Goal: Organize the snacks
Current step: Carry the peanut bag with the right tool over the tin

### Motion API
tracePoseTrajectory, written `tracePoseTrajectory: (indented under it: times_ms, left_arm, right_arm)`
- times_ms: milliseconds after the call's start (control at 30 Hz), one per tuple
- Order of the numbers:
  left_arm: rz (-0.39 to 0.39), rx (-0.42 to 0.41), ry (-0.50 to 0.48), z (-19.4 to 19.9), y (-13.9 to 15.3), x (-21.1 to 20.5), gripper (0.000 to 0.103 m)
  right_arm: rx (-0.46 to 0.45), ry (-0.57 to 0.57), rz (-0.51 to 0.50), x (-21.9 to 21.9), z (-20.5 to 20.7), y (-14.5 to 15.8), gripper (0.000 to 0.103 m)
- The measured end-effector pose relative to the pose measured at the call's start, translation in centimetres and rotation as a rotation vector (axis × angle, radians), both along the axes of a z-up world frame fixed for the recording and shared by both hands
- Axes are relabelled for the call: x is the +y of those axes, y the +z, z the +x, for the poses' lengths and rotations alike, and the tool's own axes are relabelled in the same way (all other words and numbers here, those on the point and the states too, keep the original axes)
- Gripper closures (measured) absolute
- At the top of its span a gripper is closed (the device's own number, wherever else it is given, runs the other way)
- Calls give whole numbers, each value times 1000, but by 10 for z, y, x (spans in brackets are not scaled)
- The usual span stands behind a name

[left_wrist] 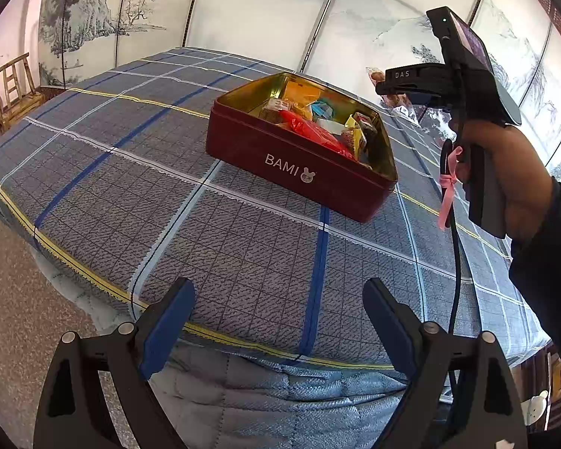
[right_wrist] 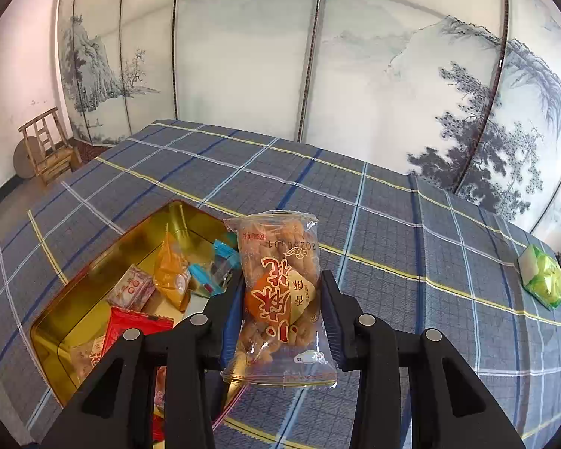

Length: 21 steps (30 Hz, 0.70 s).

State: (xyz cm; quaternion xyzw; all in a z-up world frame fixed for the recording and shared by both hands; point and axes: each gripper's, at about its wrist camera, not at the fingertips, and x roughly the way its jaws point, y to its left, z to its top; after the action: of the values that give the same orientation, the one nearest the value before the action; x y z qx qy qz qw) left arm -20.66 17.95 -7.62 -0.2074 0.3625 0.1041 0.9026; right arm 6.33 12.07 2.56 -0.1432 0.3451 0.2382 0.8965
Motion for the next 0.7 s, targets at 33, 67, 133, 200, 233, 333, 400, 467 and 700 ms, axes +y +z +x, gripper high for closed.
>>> tracePoseTrajectory:
  times_ms: [33, 67, 133, 200, 233, 333, 400, 467, 700]
  left_arm:
    - [0, 2, 0, 0, -1, 0, 14]
    - [-1, 4, -1, 0, -1, 0, 14]
    - [5, 5, -6, 1, -1, -1, 14]
    - [2, 3, -6, 1, -1, -1, 14]
    - [-1, 2, -4, 1, -1, -1, 14]
    - [7, 2, -5, 1, -2, -2, 14]
    - [12, 3, -9, 2, -2, -2, 14]
    - [8, 3, -8, 2, -2, -2, 14]
    - [25, 4, -12, 3, -3, -4, 14]
  right_arm:
    - [1, 6, -2, 2, -1, -1, 63]
    - [1, 10, -2, 4, -2, -2, 63]
    - [3, 15, 0, 6, -4, -3, 63]
    - [7, 18, 2, 7, -5, -4, 63]
    - [9, 20, 1, 8, -5, -5, 63]
    - [16, 28, 5, 11, -6, -5, 63]
    - [15, 33, 6, 13, -8, -6, 63]
    - [20, 41, 7, 16, -9, -7, 63]
    - [44, 72, 2, 28, -15, -13, 63]
